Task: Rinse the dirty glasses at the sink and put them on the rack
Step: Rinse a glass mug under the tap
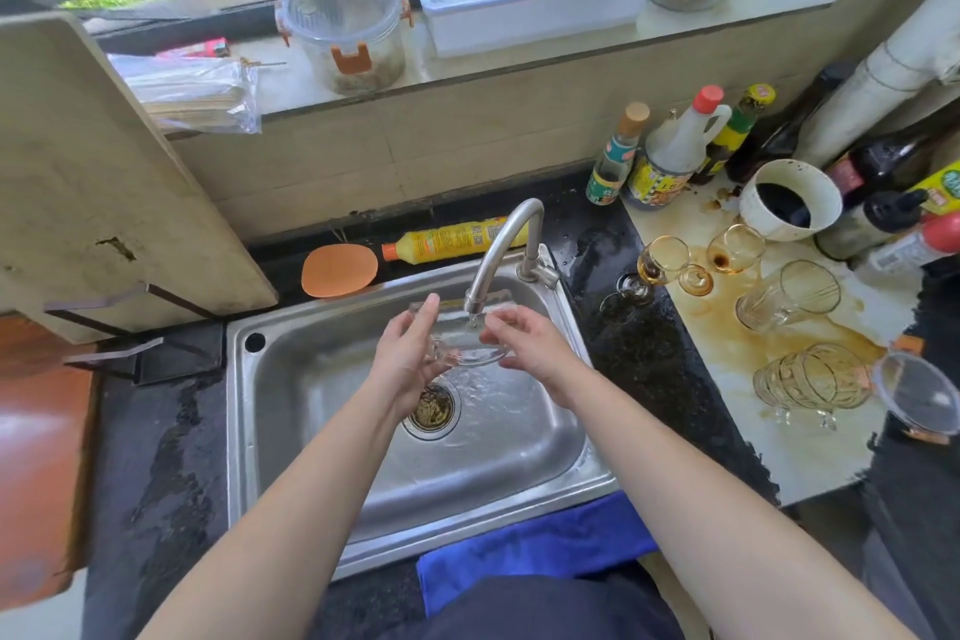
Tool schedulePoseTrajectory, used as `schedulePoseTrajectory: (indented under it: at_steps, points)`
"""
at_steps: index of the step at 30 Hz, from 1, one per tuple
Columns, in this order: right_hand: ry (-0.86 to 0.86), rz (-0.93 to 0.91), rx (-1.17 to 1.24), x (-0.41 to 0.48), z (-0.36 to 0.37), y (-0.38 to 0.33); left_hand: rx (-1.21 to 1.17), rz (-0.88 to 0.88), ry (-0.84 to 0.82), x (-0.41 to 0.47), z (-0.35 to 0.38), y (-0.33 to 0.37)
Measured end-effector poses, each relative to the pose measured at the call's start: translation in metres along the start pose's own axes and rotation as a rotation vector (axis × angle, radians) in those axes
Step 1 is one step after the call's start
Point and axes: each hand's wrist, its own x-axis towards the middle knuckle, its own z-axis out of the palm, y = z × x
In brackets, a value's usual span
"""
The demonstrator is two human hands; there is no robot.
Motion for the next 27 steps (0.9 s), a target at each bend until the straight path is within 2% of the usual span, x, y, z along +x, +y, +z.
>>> schedulePoseTrajectory:
  at_steps: [5, 8, 15, 21, 27]
  points:
    - [0.036, 0.036, 0.178, 0.001, 0.006, 0.0, 0.159, -0.005, -0.036, -0.008, -0.003, 0.004]
    - [0.03, 0.11, 0.216, 0.0, 0.007, -0.003, 0.146, 0.022, -0.049, -0.009, -0.006, 0.0]
    - [-0.019, 0.158, 0.161, 0.003, 0.002, -0.008, 0.078, 0.091, 0.052, -0.013, -0.001, -0.014]
    - [-0.157, 0.138, 0.201, -0.001, -0.006, -0.02, 0.059, 0.147, 0.186, -0.024, 0.012, -0.015]
    - [-0.145, 0.111, 0.018, -0.003, -0.01, -0.025, 0.112, 0.182, 0.212, -0.029, 0.022, -0.01]
